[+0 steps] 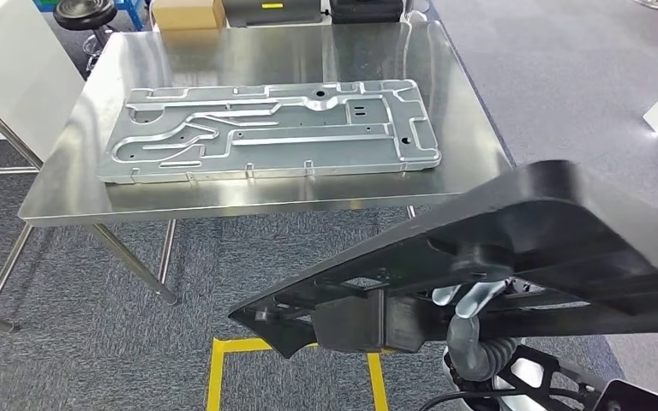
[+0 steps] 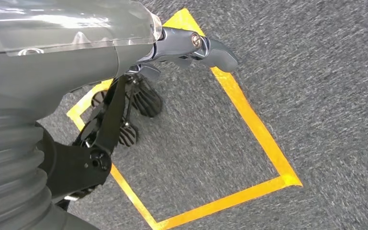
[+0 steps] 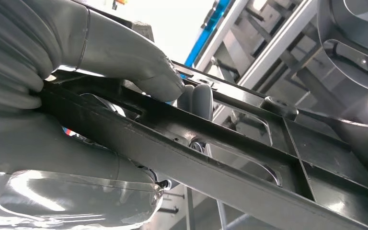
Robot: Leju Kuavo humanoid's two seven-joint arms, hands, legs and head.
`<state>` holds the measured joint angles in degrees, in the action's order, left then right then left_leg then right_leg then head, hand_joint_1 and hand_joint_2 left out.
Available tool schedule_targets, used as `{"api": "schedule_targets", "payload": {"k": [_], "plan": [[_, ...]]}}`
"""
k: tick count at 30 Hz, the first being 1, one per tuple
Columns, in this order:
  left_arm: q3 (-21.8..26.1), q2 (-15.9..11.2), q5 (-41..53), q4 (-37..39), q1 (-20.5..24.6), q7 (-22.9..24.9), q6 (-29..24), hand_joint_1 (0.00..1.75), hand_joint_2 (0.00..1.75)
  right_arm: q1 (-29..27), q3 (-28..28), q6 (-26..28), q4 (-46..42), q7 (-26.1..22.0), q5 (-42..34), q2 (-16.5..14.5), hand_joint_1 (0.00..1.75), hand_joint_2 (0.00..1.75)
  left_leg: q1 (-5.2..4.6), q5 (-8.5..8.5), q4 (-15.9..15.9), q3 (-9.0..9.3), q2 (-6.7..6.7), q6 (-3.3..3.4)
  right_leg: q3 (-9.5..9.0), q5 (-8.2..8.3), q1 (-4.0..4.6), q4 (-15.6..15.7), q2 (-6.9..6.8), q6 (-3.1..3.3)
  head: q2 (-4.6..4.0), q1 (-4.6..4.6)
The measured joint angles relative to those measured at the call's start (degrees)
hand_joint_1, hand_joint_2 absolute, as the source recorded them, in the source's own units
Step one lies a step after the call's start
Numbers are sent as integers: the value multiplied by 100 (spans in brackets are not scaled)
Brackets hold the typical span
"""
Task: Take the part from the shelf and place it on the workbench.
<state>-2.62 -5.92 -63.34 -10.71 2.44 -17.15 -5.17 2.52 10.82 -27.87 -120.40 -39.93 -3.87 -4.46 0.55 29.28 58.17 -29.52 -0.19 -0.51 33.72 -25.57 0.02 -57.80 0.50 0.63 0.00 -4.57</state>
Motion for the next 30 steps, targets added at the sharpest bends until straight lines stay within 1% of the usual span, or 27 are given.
{"api": "schedule_targets", "payload": {"k": [1,2,4,5,6,7,8,9,10,11,13,14,15,16,17,18,19,20,21,22,23,24,25,26,27,28,30], "plan": [[1,1,0,0,1,-3,1,0,175,-11,-7,8,-33,0,-4,-1,175,175,5,73,156,-54,3,-28,-56,-13,-17,39,-4,30,0,0],[1,-2,-1,0,0,-7,3,0,175,-27,-12,14,-61,0,-7,-2,175,175,13,186,438,-191,3,-56,-114,-33,-28,68,-11,57,0,0],[1,-8,0,0,-9,-14,11,0,175,-72,-20,25,-102,0,-6,-2,175,175,22,432,1203,-644,3,-104,-188,-99,-23,74,-21,93,0,0],[0,-9,0,0,-18,-17,15,0,175,-106,-24,32,-119,1,-4,-1,175,175,24,464,1484,-851,4,-121,-227,-137,-21,72,-18,96,0,0],[0,-9,0,0,-29,-21,19,0,175,-138,-27,39,-137,1,-2,-1,175,175,26,385,1577,-973,4,-132,-274,-177,-21,71,-12,95,0,0],[1,-10,-2,0,-38,-24,20,0,175,-164,-29,44,-158,1,1,0,175,175,28,185,1439,-985,5,-135,-335,-224,-22,68,-4,89,0,0],[2,-12,-2,0,-46,-28,21,0,175,-181,-31,49,-181,0,3,-1,175,175,30,-96,1109,-899,6,-130,-406,-276,-23,66,3,78,0,0],[4,-15,-2,0,-52,-31,22,0,175,-191,-32,52,-205,-1,7,-1,175,175,28,-330,741,-768,8,-115,-467,-329,-21,64,8,58,0,1],[8,-17,-2,0,-54,-33,22,0,175,-195,-33,57,-233,-1,11,-1,175,175,18,-483,399,-640,10,-92,-507,-378,-13,51,13,30,0,1],[11,-19,2,0,-51,-36,29,0,175,-198,-34,64,-261,0,16,-1,175,175,7,-538,199,-565,10,-58,-519,-411,-5,45,16,-2,0,1],[22,-18,10,0,-41,-42,52,0,175,-197,-36,84,-324,2,24,1,175,175,-14,-479,88,-536,6,16,-507,-445,6,47,20,-65,0,0],[27,-18,14,-1,-35,-44,70,0,175,-193,-37,92,-360,2,25,2,175,175,-2,-464,81,-529,4,55,-517,-465,7,59,19,-95,0,0],[32,-18,16,-1,-38,-48,84,0,175,-185,-38,98,-395,2,24,2,175,175,10,-448,54,-500,3,88,-520,-502,4,23,13,-125,0,1],[37,-18,14,-2,-43,-53,94,0,175,-176,-40,99,-429,1,21,3,175,175,22,-433,26,-463,6,123,-474,-575,1,-106,6,-152,0,1],[40,-18,13,-2,-43,-59,105,0,175,-168,-44,100,-458,-1,15,4,175,175,32,-417,4,-424,9,155,-347,-686,-6,-363,0,-176,0,1],[44,-18,13,-2,-45,-67,112,0,175,-163,-52,101,-481,-1,9,5,175,175,28,-393,-5,-395,12,182,-138,-819,-20,-731,-7,-195,0,1],[49,-18,13,-2,-45,-73,118,0,175,-162,-61,102,-499,-1,4,9,175,175,25,-367,-6,-369,13,198,124,-946,-31,-1143,-9,-209,0,0],[54,-18,15,-2,-45,-79,122,0,175,-164,-70,104,-512,-1,0,15,175,175,21,-337,-6,-337,10,205,366,-1002,-41,-1479,-11,-220,0,0],[59,-18,15,-2,-49,-85,125,0,175,-165,-80,107,-523,-1,-4,23,175,175,19,-302,-5,-293,6,205,525,-947,-47,-1637,-13,-225,0,0],[64,-18,15,-2,-52,-88,127,0,175,-166,-89,109,-536,-1,-7,34,175,175,18,-264,-5,-237,0,200,578,-775,-49,-1576,-15,-222,0,0],[68,-17,15,-2,-54,-91,129,0,175,-165,-98,111,-552,-1,-10,44,175,175,17,-221,-6,-171,-6,191,515,-504,-48,-1289,-16,-208,0,0],[71,-16,15,-2,-53,-92,133,0,175,-164,-108,111,-568,-1,-15,53,175,175,16,-177,-9,-113,-11,178,390,-219,-42,-882,-18,-180,0,1],[73,-15,15,-2,-48,-93,136,0,175,-162,-119,111,-584,-1,-21,60,175,175,6,-133,-7,-67,-15,153,254,-28,-23,-507,-20,-145,0,1],[74,-15,15,-2,-42,-93,138,0,175,-161,-128,111,-598,0,-29,65,175,175,0,-96,-11,-40,-17,124,155,75,-6,-242,-21,-113,0,1],[76,-15,15,-2,-37,-93,139,0,175,-160,-141,111,-610,1,-38,70,175,175,-4,-66,-18,-30,-17,91,107,83,13,-113,-19,-84,0,1],[77,-14,15,-2,-31,-93,139,0,175,-160,-154,111,-620,1,-45,76,175,175,-6,-46,-31,-16,-13,56,89,41,29,-88,-11,-61,0,1],[79,-13,15,-2,-19,-92,145,0,175,-164,-182,110,-640,1,-55,89,175,175,-4,-8,-37,32,0,-5,36,23,4,-31,10,-14,0,1]]}}
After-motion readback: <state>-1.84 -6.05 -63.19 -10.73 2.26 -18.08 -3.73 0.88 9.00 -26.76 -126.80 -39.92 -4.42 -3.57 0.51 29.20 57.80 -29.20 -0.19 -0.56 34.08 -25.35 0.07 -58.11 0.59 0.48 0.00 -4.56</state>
